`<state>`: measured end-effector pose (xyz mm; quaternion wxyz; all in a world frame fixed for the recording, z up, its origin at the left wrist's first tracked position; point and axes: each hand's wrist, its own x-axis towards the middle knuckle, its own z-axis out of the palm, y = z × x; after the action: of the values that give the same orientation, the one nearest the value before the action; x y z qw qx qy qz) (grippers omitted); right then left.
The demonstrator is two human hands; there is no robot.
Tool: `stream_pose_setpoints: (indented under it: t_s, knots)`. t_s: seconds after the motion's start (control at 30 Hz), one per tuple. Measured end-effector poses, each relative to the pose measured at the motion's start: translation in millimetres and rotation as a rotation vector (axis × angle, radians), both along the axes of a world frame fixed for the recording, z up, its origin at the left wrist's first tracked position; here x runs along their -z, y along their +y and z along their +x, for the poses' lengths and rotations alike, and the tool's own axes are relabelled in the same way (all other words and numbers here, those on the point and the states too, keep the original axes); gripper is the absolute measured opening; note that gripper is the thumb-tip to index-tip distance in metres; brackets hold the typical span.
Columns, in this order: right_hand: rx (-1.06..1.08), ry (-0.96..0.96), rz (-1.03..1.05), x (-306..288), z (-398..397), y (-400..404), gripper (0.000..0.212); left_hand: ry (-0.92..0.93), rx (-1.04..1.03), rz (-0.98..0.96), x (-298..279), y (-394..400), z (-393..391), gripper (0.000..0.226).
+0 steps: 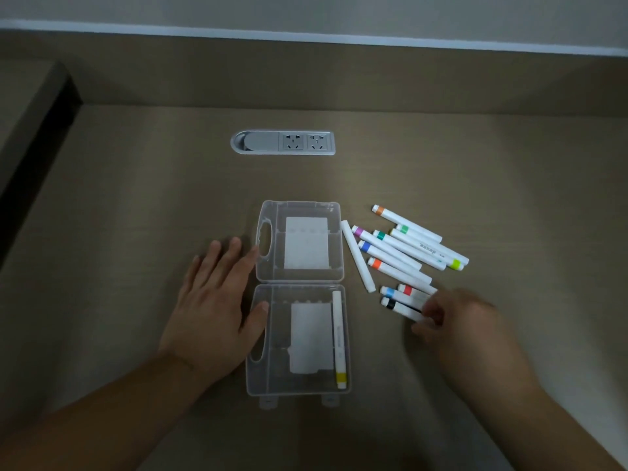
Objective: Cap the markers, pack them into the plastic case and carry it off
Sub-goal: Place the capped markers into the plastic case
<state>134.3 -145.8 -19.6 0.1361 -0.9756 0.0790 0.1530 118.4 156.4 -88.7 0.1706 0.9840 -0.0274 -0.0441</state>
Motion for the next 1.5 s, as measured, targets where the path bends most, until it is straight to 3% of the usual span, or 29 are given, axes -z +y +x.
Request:
stream_pose_setpoints:
  t_s: [0.27,0.4,0.5,0.6,0.9,1.37,1.5]
  knots:
    - [-0.012,0.032,-0.063,-1.0,-5.6,-4.3,0.008,-0.005,0.011,0.047,0.3,-1.0,-0.8,0.075]
    - [0.110,0.036,0.261,-11.8,-3.7,7.0,0.012,-0.008,0.014,0.040,0.1,-1.1,-1.2,0.074]
    - [0.165,0.152,0.514,-16.7,-0.8,24.8,0.010,-0.009,0.019,0.043,0.9,-1.3,-0.5,0.073]
    - [0.159,0.268,0.615,-17.1,0.9,45.6,0.009,-0.004,0.018,0.055,1.8,-0.6,-0.4,0.073]
    - [0.082,0.224,0.454,1.3,-7.1,76.4,0.018,0.000,0.011,0.072,-0.2,-1.2,-0.2,0.075]
    - [0.078,0.279,0.404,10.8,-4.8,78.0,0.021,0.006,0.014,0.065,-0.2,0.0,-0.5,0.075]
    - [0.032,0.235,0.292,8.8,-8.1,86.0,0.027,0.005,0.012,0.077,0.5,-0.1,-0.5,0.075]
